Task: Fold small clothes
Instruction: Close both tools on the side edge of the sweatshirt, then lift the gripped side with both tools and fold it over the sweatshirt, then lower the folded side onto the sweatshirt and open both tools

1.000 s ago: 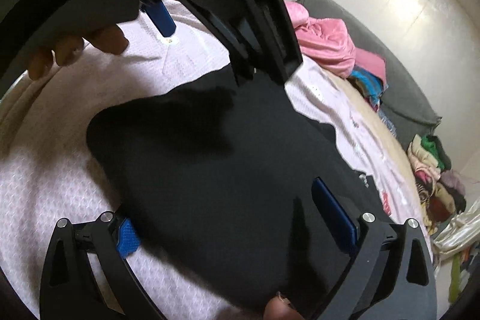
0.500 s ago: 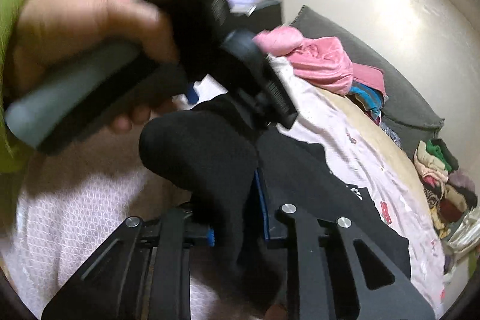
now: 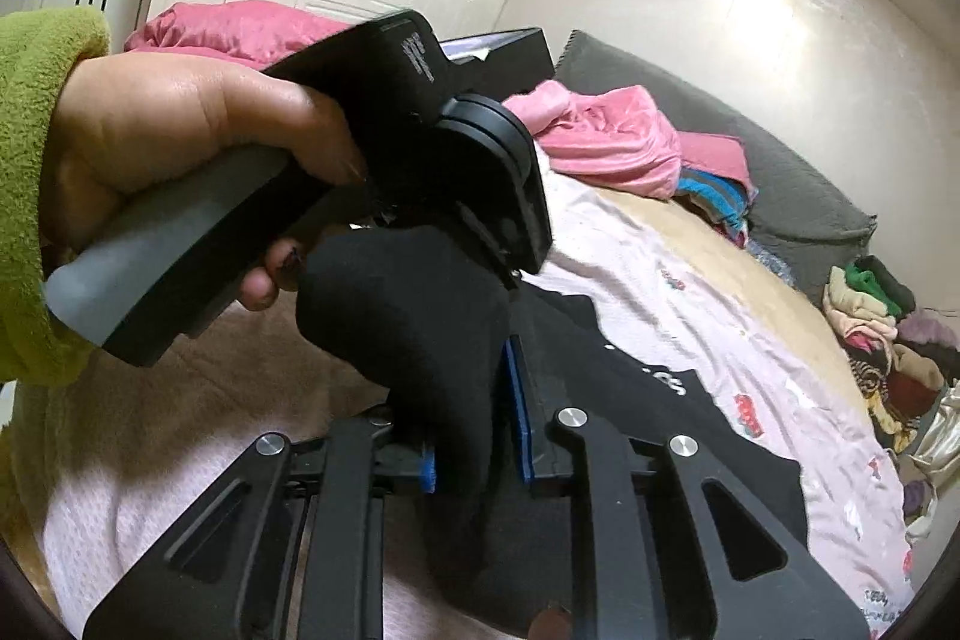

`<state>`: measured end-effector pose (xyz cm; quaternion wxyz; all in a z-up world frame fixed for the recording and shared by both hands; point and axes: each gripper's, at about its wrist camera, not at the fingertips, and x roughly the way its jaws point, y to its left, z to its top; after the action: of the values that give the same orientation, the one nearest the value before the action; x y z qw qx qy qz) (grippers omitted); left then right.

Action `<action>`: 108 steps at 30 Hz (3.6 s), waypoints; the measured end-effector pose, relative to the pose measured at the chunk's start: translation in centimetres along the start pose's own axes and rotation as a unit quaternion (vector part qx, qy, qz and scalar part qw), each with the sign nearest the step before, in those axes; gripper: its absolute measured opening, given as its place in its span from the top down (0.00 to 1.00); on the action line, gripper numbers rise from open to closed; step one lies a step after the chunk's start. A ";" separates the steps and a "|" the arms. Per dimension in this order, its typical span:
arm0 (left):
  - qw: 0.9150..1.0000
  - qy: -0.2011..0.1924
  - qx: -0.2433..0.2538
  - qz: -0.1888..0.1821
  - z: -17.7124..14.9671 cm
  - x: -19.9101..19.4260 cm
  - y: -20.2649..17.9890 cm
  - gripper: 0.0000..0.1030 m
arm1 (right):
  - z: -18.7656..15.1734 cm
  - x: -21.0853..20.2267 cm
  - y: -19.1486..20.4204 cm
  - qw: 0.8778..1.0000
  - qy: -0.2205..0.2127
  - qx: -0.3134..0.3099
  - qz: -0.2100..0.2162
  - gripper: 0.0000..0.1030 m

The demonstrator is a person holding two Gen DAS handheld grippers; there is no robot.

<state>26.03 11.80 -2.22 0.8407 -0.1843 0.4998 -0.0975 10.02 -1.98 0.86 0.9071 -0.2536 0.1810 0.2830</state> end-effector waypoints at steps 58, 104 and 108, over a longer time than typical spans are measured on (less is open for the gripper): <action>0.992 0.004 0.129 0.011 0.4 4.5 -21.3 0.78 | -9.2 -6.7 -14.0 0.982 0.012 0.172 -0.079 0.89; 0.996 -0.025 0.087 0.004 -0.4 5.7 -18.6 0.17 | -16.8 -4.2 -25.0 0.866 0.102 0.472 0.133 0.37; 0.995 -0.028 0.092 0.032 -2.4 5.3 -16.5 0.16 | -16.2 -2.4 -27.5 0.852 0.103 0.487 0.164 0.28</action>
<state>26.85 -5.67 -0.82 0.8703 -0.0928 0.4708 -0.1108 21.81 -31.66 -1.20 0.8310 0.2264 0.4267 0.2759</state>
